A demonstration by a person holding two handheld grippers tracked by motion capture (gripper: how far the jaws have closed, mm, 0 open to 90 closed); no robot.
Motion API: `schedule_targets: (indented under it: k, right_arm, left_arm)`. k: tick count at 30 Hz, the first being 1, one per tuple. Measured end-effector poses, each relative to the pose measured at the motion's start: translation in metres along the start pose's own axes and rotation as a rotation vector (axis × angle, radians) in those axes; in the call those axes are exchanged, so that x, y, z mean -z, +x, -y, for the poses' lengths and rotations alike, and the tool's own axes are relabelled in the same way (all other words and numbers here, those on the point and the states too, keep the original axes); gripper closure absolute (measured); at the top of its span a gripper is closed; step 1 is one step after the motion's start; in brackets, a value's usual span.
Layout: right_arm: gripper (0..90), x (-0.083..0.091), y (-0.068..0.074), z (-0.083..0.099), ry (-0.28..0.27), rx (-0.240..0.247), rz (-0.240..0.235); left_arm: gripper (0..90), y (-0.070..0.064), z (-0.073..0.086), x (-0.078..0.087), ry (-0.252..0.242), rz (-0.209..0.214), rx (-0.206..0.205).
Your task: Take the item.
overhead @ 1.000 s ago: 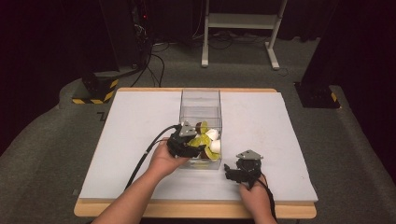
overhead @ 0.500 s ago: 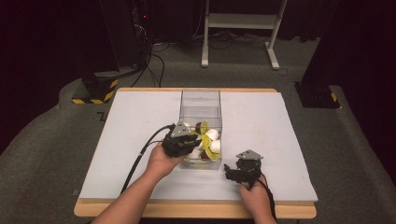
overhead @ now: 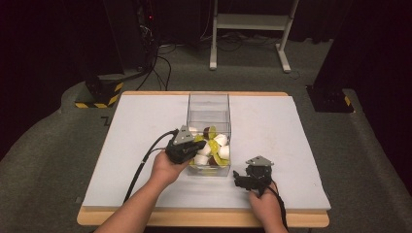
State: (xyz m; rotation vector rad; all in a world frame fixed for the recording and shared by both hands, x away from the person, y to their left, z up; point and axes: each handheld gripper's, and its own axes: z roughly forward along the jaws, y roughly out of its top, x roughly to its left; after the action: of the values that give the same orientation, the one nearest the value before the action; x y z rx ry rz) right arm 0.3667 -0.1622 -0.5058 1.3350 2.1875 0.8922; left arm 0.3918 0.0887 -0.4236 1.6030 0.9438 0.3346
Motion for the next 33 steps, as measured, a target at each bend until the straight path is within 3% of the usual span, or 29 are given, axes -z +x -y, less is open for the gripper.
schedule_targets:
  k: [12,22,33]
  right_arm:
    - [13.3,0.0,0.0,0.0,0.0,0.0,0.0]
    - [13.3,0.0,0.0,0.0,0.0,0.0,0.0]
    - [13.2,0.0,0.0,0.0,0.0,0.0,0.0]
  left_arm:
    - [90.0,0.001,-0.001,0.004,-0.022,0.003,0.004]
    - [90.0,0.002,-0.002,0.01,-0.074,0.022,0.041]
    - [90.0,0.006,-0.004,0.015,-0.095,0.033,0.069]
